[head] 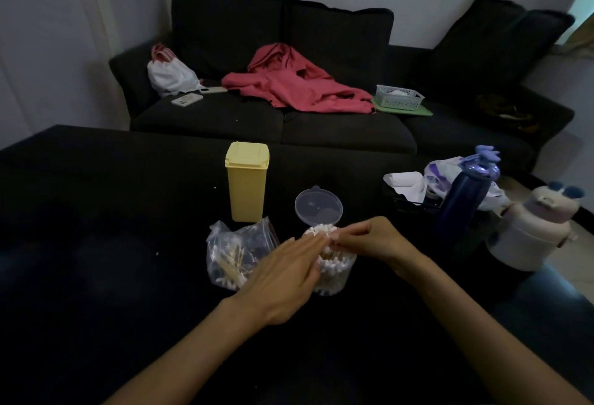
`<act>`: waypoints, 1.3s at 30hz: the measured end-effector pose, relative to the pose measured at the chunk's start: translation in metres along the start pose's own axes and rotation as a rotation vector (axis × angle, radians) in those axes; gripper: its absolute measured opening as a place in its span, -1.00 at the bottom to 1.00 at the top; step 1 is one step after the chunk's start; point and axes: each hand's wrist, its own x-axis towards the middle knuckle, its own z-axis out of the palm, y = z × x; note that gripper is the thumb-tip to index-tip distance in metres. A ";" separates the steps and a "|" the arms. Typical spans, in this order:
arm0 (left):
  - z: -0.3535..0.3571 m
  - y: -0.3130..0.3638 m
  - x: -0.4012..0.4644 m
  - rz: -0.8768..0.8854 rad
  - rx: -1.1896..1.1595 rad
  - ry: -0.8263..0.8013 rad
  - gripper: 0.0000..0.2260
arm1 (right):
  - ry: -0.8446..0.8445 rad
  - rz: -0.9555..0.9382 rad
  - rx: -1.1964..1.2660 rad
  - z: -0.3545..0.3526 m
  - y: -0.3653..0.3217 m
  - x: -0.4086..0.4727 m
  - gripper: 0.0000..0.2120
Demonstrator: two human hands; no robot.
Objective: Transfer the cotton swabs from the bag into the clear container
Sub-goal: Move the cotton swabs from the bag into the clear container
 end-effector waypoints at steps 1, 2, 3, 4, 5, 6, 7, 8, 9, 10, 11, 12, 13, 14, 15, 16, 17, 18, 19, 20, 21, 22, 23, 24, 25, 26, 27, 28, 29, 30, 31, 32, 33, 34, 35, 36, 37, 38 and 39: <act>0.001 -0.001 -0.001 0.007 0.040 -0.009 -0.54 | 0.022 -0.026 0.037 0.001 0.003 -0.002 -0.91; 0.001 -0.002 -0.002 0.020 0.083 -0.016 -0.53 | 0.036 -0.038 0.084 0.001 0.005 -0.003 -0.93; 0.001 -0.003 -0.003 0.040 0.132 -0.027 -0.53 | 0.041 -0.044 0.118 0.002 0.005 -0.005 -0.92; 0.001 -0.003 -0.004 0.062 0.180 -0.035 -0.52 | 0.041 -0.044 0.133 0.001 0.005 -0.006 -0.90; 0.002 -0.005 -0.004 0.081 0.223 -0.043 -0.51 | 0.038 -0.044 0.129 0.001 0.006 -0.007 -0.88; 0.002 -0.006 -0.005 0.093 0.251 -0.044 -0.50 | 0.045 -0.046 0.108 0.002 0.007 -0.007 -0.87; 0.002 -0.009 -0.006 0.100 0.266 -0.044 -0.48 | 0.060 -0.054 0.088 0.004 0.008 -0.007 -0.87; 0.002 -0.010 -0.006 0.106 0.272 -0.052 -0.47 | 0.082 -0.070 0.079 0.006 0.010 -0.008 -0.86; 0.002 -0.011 -0.006 0.111 0.272 -0.066 -0.47 | 0.105 -0.087 0.082 0.009 0.012 -0.008 -0.84; 0.001 -0.013 -0.005 0.114 0.252 -0.085 -0.48 | 0.131 -0.102 0.087 0.012 0.013 -0.008 -0.84; 0.000 -0.014 -0.003 0.109 0.197 -0.110 -0.49 | 0.158 -0.122 0.071 0.014 0.014 -0.007 -0.84; -0.003 -0.014 -0.001 0.088 0.108 -0.133 -0.49 | 0.187 -0.149 0.023 0.016 0.013 -0.007 -0.85; -0.004 -0.015 0.001 0.059 0.001 -0.146 -0.49 | 0.209 -0.174 -0.056 0.018 0.013 -0.006 -0.85; -0.005 -0.016 0.002 0.030 -0.105 -0.141 -0.49 | 0.216 -0.190 -0.132 0.020 0.011 -0.005 -0.83; -0.005 -0.017 0.002 0.006 -0.187 -0.122 -0.49 | 0.213 -0.194 -0.179 0.021 0.008 -0.006 -0.80; -0.004 -0.018 0.002 -0.012 -0.236 -0.095 -0.49 | 0.192 -0.189 -0.177 0.021 0.007 -0.004 -0.77; -0.002 -0.018 0.002 -0.026 -0.262 -0.073 -0.49 | 0.155 -0.176 -0.136 0.019 0.006 -0.005 -0.75; -0.001 -0.018 0.002 -0.041 -0.270 -0.060 -0.48 | 0.111 -0.149 -0.071 0.016 0.004 -0.006 -0.75; -0.002 -0.017 0.003 -0.052 -0.262 -0.055 -0.48 | 0.074 -0.115 0.000 0.014 0.002 -0.008 -0.76; -0.002 -0.016 0.005 -0.051 -0.236 -0.055 -0.48 | 0.061 -0.089 0.049 0.011 0.002 -0.010 -0.77; -0.004 -0.014 0.008 -0.038 -0.191 -0.063 -0.48 | 0.071 -0.075 0.064 0.010 0.004 -0.010 -0.78; -0.006 -0.012 0.011 -0.016 -0.133 -0.073 -0.48 | 0.096 -0.076 0.056 0.010 0.006 -0.010 -0.80; -0.007 -0.011 0.015 0.005 -0.071 -0.089 -0.48 | 0.131 -0.091 0.031 0.012 0.009 -0.011 -0.81; -0.007 -0.009 0.018 0.021 -0.015 -0.107 -0.49 | 0.176 -0.119 -0.014 0.015 0.011 -0.010 -0.81; -0.006 -0.009 0.021 0.031 0.031 -0.130 -0.50 | 0.229 -0.156 -0.073 0.018 0.014 -0.008 -0.81; -0.005 -0.009 0.022 0.038 0.071 -0.149 -0.51 | 0.284 -0.193 -0.134 0.021 0.017 -0.006 -0.82; -0.003 -0.009 0.022 0.042 0.104 -0.163 -0.52 | 0.331 -0.220 -0.171 0.024 0.021 -0.004 -0.82; -0.001 -0.011 0.022 0.046 0.126 -0.168 -0.52 | 0.365 -0.237 -0.172 0.025 0.024 -0.003 -0.83; 0.000 -0.012 0.021 0.047 0.130 -0.168 -0.53 | 0.387 -0.244 -0.150 0.026 0.027 -0.003 -0.85; 0.000 -0.013 0.021 0.041 0.116 -0.166 -0.52 | 0.404 -0.241 -0.117 0.026 0.029 -0.003 -0.85; 0.001 -0.013 0.020 0.027 0.086 -0.157 -0.52 | 0.414 -0.225 -0.071 0.025 0.031 -0.004 -0.85; 0.000 -0.014 0.020 0.011 0.047 -0.138 -0.51 | 0.412 -0.201 -0.007 0.023 0.031 -0.004 -0.84; 0.001 -0.015 0.021 -0.001 0.008 -0.122 -0.50 | 0.394 -0.165 0.067 0.022 0.030 -0.005 -0.83; 0.000 -0.015 0.023 -0.004 -0.018 -0.112 -0.49 | 0.363 -0.118 0.124 0.020 0.028 -0.005 -0.83; 0.000 -0.015 0.025 0.003 -0.029 -0.116 -0.48 | 0.321 -0.059 0.149 0.020 0.028 -0.006 -0.80; -0.001 -0.014 0.027 0.014 -0.026 -0.129 -0.49 | 0.274 -0.002 0.152 0.021 0.028 -0.005 -0.74; -0.002 -0.013 0.029 0.028 -0.011 -0.143 -0.50 | 0.241 0.038 0.153 0.022 0.029 -0.005 -0.67; -0.004 -0.012 0.031 0.045 0.014 -0.154 -0.53 | 0.231 0.051 0.168 0.025 0.031 -0.004 -0.62; -0.005 -0.012 0.033 0.063 0.045 -0.156 -0.55 | 0.246 0.040 0.191 0.028 0.033 -0.003 -0.62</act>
